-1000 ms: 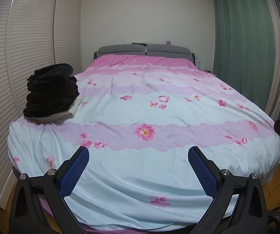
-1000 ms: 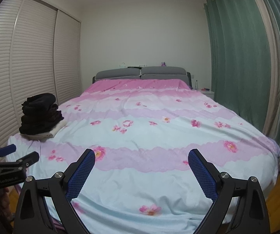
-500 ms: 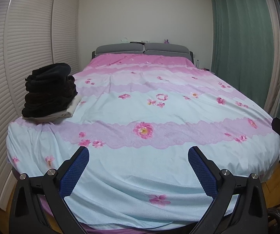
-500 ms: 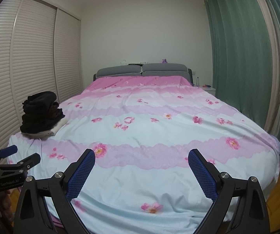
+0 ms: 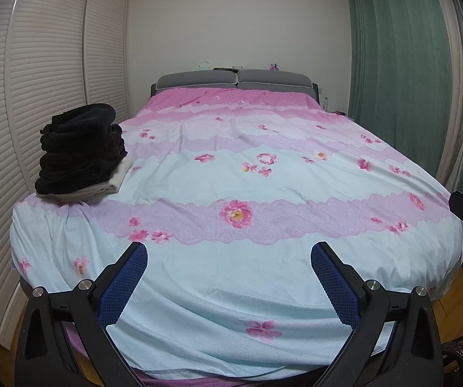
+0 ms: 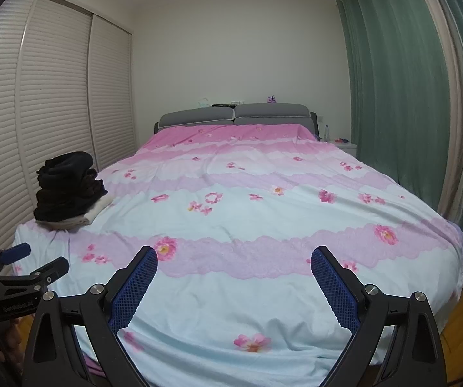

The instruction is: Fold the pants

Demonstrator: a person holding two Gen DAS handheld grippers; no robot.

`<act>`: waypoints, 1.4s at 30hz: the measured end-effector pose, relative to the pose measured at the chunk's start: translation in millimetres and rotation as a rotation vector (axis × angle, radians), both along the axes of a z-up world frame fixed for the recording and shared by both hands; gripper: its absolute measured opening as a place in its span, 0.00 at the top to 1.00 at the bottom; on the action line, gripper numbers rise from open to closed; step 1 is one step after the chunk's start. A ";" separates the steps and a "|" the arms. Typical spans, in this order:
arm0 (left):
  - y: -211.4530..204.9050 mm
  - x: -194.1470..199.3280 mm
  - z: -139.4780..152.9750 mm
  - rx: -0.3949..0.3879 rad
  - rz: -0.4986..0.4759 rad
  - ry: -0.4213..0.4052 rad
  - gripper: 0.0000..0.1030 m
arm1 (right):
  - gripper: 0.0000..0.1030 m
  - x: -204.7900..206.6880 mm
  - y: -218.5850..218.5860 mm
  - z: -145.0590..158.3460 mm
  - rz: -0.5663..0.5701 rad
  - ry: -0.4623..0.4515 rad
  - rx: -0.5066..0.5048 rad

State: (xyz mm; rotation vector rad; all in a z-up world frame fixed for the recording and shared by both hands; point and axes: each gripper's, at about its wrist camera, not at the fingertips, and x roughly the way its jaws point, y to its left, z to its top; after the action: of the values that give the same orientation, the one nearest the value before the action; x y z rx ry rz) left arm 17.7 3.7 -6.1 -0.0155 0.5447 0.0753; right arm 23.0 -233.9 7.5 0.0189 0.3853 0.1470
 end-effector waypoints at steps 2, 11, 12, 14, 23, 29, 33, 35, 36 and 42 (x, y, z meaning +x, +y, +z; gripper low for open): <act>0.0 0.1 -0.3 0.000 0.000 -0.001 0.00 | 0.06 0.2 0.1 0.0 0.000 0.001 0.000; 1.6 0.3 -1.3 0.001 -0.002 0.004 0.00 | 0.06 -0.2 2.2 -2.2 -0.005 0.004 0.001; 1.7 0.4 -1.4 0.001 -0.003 0.004 0.00 | 0.06 -0.2 2.1 -2.4 -0.006 0.003 0.001; 2.4 0.7 -1.8 0.001 -0.004 0.006 0.00 | 0.06 0.0 2.3 -2.9 -0.007 0.004 0.000; 4.8 1.1 -3.4 0.003 -0.007 0.008 0.00 | 0.06 -0.9 3.0 -4.0 -0.008 0.003 0.001; 3.7 2.1 -4.2 0.013 -0.010 0.010 0.00 | 0.06 -2.9 3.4 -4.8 -0.010 0.004 0.001; 1.7 1.7 -4.0 0.018 -0.010 0.009 0.00 | 0.06 -2.0 2.7 -5.0 -0.010 0.004 0.004; 0.4 1.2 -4.7 0.023 -0.012 0.013 0.00 | 0.06 -2.1 2.5 -5.2 -0.009 0.004 0.006; 0.8 1.3 -5.5 0.019 -0.017 0.016 0.00 | 0.06 -2.1 2.6 -5.3 -0.009 0.005 0.006; -1.7 1.4 -5.9 0.054 -0.011 0.015 0.00 | 0.06 -1.6 1.8 -4.9 -0.008 0.005 0.006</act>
State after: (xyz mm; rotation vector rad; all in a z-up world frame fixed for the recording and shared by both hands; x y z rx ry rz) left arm 19.1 2.0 -12.0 0.0408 0.5577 0.0789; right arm 21.5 -232.0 2.5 0.0265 0.3893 0.1400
